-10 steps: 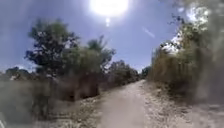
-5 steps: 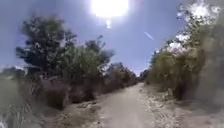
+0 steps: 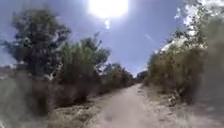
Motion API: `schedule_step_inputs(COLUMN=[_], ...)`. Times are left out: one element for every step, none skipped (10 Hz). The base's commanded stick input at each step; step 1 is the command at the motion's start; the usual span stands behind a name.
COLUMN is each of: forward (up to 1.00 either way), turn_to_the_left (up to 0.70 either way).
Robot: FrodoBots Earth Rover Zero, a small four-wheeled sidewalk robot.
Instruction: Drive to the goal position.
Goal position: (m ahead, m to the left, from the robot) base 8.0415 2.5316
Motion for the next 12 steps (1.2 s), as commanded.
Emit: schedule_step_inputs(forward=[0.85, 0.85, 0.85, 0.85, 0.85, 0.85, 0.85, 0.85, 0.85, 0.85, 0.85, 0.85], turn_to_the_left=[0.0, 0.0, 0.0, 0.0, 0.0, 0.0, 0.0, 0.0, 0.0, 0.0, -0.03, -0.23])
